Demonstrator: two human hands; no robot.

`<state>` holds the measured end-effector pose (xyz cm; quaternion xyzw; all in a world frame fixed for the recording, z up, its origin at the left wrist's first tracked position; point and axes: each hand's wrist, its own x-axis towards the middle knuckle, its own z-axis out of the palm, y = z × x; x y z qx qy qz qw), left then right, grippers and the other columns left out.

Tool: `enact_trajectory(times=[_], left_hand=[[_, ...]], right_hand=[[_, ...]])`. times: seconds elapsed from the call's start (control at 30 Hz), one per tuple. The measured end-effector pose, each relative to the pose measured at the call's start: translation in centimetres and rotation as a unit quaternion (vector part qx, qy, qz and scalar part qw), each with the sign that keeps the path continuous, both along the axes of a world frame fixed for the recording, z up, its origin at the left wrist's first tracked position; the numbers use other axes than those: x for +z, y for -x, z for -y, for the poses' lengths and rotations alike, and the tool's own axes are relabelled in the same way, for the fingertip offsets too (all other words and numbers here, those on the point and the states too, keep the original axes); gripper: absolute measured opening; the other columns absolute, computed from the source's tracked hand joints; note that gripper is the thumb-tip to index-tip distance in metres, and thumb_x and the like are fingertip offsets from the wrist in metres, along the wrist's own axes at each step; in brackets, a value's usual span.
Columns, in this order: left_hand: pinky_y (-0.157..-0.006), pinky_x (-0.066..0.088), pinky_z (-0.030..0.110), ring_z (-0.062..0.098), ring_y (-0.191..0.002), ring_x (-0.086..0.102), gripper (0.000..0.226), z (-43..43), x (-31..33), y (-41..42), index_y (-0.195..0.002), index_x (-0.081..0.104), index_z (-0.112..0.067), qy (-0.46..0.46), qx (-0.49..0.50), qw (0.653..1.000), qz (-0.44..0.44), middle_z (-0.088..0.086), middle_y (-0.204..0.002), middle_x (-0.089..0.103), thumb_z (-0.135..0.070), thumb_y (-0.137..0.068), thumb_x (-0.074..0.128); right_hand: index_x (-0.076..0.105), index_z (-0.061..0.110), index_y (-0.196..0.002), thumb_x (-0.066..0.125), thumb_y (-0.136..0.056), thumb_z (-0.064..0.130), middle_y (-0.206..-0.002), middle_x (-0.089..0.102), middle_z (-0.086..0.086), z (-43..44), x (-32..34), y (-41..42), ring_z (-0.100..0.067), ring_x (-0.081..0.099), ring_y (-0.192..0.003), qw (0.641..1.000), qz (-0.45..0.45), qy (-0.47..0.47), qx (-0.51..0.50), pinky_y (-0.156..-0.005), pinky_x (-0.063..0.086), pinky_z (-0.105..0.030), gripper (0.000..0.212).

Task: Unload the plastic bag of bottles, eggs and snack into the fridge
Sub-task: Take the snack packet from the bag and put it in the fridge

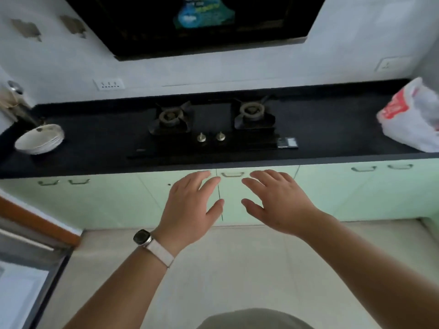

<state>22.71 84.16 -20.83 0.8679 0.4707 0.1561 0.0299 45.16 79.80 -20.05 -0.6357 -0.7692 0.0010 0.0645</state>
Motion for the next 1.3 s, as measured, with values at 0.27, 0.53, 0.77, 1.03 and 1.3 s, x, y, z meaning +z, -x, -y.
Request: enact_trajectory(times=[0.27,0.53,0.77,1.03,1.3], left_hand=[[-0.104,0.042,0.046,0.029,-0.128,0.050,0.051,-1.4,0.4,-12.3,-0.128,0.063,-0.017,-0.003,-0.103,0.995,-0.001,0.006,-0.135,0.058,-0.049,-0.092,0.045],[-0.101,0.042,0.045,0.029,-0.126,0.052,0.051,-4.8,0.4,-21.0,-0.127,0.063,-0.016,-0.023,-0.209,0.978,-0.011,0.007,-0.133,0.060,-0.049,-0.092,0.046],[-0.098,0.045,0.047,0.030,-0.122,0.055,0.050,-11.2,-0.6,-29.5,-0.124,0.065,-0.015,-0.027,-0.295,0.955,0.032,0.008,-0.128,0.062,-0.047,-0.091,0.048],[-0.098,0.046,0.048,0.030,-0.122,0.055,0.048,-20.1,-1.3,-37.2,-0.124,0.065,-0.016,-0.005,-0.375,0.926,0.051,0.009,-0.128,0.062,-0.046,-0.091,0.048],[-0.102,0.043,0.050,0.029,-0.127,0.053,0.049,-24.8,-2.2,-44.8,-0.127,0.063,-0.018,0.017,-0.446,0.894,0.047,0.009,-0.132,0.061,-0.047,-0.093,0.044]], right_hand=[[0.060,0.022,-0.124,0.034,-0.092,0.055,-0.127,0.062,-0.002,3.8,1.0,-11.7,-0.028,0.057,-0.118,0.994,-0.004,-0.003,-0.113,-0.099,0.044,-0.044,0.053],[0.056,0.022,-0.130,0.029,-0.093,0.057,-0.131,0.060,-0.002,4.7,1.3,-17.9,-0.029,0.054,-0.123,0.978,0.003,0.024,-0.209,-0.102,0.041,-0.045,0.058],[0.056,0.021,-0.130,0.029,-0.093,0.058,-0.132,0.059,-0.002,1.8,1.3,-23.2,-0.029,0.054,-0.123,0.955,0.016,0.034,-0.295,-0.104,0.040,-0.045,0.059],[0.044,0.027,-0.142,0.032,-0.096,0.059,-0.145,0.048,0.003,-5.3,2.6,-28.2,-0.024,0.042,-0.135,0.924,0.028,0.070,-0.374,-0.112,0.030,-0.041,0.057],[0.045,0.029,-0.141,0.021,-0.092,0.064,-0.143,0.050,0.002,-7.9,2.8,-31.3,-0.024,0.045,-0.133,0.886,0.018,0.080,-0.457,-0.110,0.033,-0.044,0.065]])
